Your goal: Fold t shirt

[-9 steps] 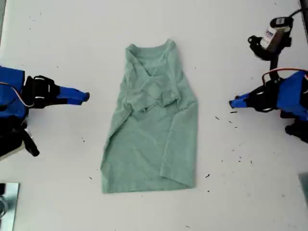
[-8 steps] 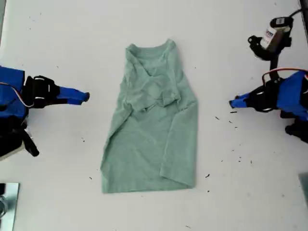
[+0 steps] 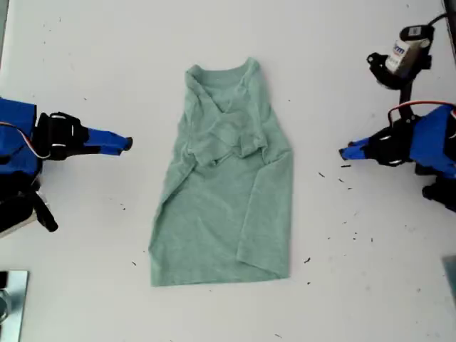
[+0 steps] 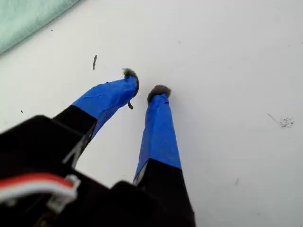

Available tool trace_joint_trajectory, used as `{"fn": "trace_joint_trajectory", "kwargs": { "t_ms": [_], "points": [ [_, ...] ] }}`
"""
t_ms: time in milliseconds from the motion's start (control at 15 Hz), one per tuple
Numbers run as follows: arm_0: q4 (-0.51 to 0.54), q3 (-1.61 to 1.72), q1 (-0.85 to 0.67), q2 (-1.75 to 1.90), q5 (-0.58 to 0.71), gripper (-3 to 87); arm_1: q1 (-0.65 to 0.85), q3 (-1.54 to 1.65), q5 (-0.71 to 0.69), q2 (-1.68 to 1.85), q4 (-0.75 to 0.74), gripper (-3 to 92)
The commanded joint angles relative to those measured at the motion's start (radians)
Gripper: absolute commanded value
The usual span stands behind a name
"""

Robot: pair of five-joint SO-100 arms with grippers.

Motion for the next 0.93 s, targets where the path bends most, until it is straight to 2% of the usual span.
{"fn": "trace_joint_trajectory", "kwargs": {
  "t_ms": [0,200,267,333,400,467,533,600,667,733,800,867],
  "points": [
    [-0.006,0.009,-0.011,0.008,0.005,12.3,0.005,0.040,-0.014,0.009,0.005,7.6],
    [-0.002,-0.006,0.002,0.008,-0.049,12.7,0.005,0.040,-0.014,0.009,0.005,7.6],
    [-0.057,-0.018,0.023,0.009,-0.049,-0.1,0.005,0.040,-0.014,0.009,0.005,7.6],
    [-0.100,-0.017,0.086,0.009,-0.066,-0.1,0.005,0.040,-0.014,0.009,0.005,7.6],
    [-0.083,-0.009,0.167,0.009,-0.129,-0.1,0.005,0.040,-0.014,0.009,0.005,7.6],
    [-0.058,-0.026,0.169,0.009,-0.061,-0.1,0.017,0.040,-0.012,0.009,0.005,7.6],
    [-0.038,-0.078,0.163,0.009,-0.066,-0.1,0.049,0.040,-0.012,0.009,0.005,7.5],
    [-0.023,-0.126,0.204,0.008,-0.137,-0.2,0.074,0.040,0.038,0.009,0.005,7.5],
    [-0.014,-0.189,0.252,-0.060,-0.209,-0.2,0.078,0.040,0.307,0.009,0.003,7.8],
    [0.002,-0.316,0.305,-0.282,-0.298,-0.2,0.083,0.040,0.426,0.008,0.003,8.0],
    [0.029,-0.483,0.367,-0.543,-0.376,-0.2,0.054,0.040,0.615,0.009,0.003,8.2],
    [0.117,-0.683,0.439,-0.785,-0.448,-0.2,0.029,0.038,0.698,0.009,0.006,8.6]
  ]
}}
